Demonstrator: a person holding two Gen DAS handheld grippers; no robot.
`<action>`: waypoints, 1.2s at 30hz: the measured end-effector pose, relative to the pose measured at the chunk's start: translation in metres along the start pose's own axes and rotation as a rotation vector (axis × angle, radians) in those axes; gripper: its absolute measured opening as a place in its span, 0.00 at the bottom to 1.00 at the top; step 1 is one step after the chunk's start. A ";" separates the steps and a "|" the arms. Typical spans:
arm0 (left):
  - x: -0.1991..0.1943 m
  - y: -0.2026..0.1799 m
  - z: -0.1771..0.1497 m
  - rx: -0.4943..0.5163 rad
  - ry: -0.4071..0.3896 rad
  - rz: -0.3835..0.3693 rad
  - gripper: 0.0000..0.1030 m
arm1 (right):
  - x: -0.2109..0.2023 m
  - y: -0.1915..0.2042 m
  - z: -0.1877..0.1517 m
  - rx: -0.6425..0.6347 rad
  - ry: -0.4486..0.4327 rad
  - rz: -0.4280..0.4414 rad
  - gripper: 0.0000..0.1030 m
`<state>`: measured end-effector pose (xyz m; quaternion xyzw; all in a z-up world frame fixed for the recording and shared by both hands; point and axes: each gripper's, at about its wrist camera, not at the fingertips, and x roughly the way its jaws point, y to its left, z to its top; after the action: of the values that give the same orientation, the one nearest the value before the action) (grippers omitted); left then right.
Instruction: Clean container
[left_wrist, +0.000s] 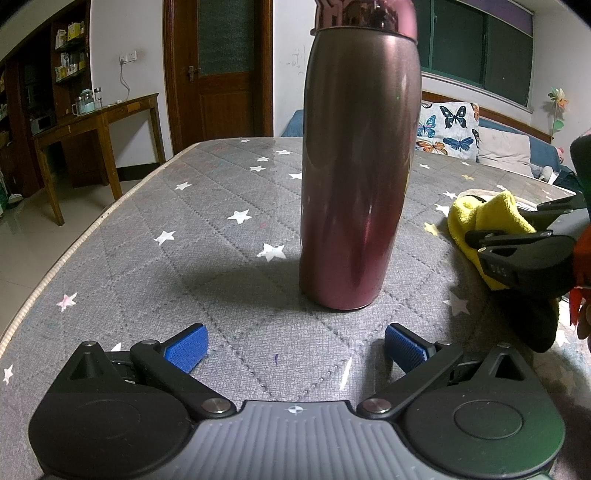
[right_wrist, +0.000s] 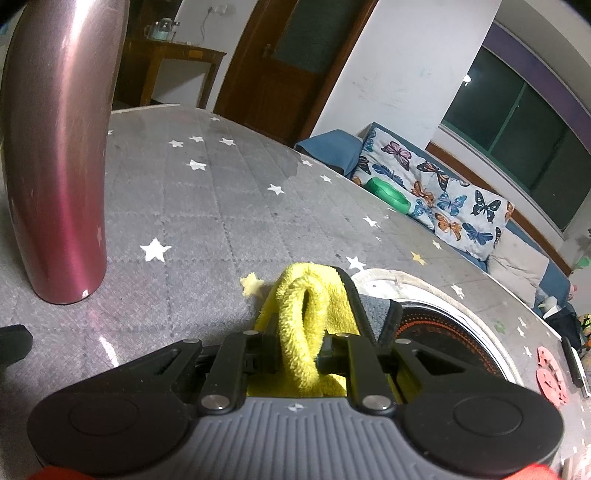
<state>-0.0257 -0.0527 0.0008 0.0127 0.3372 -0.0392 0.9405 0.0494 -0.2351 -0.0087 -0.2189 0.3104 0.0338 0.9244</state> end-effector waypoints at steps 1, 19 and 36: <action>0.000 0.000 0.000 0.000 0.000 0.000 1.00 | 0.001 0.001 0.001 -0.003 0.004 -0.003 0.14; 0.000 -0.001 -0.001 0.001 -0.002 -0.005 1.00 | -0.024 -0.009 -0.002 0.093 0.055 0.085 0.14; -0.014 0.012 0.016 0.010 -0.001 -0.035 1.00 | -0.051 -0.043 -0.003 0.217 -0.024 0.527 0.14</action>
<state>-0.0251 -0.0405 0.0218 0.0113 0.3368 -0.0574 0.9398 0.0153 -0.2719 0.0357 -0.0301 0.3475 0.2422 0.9054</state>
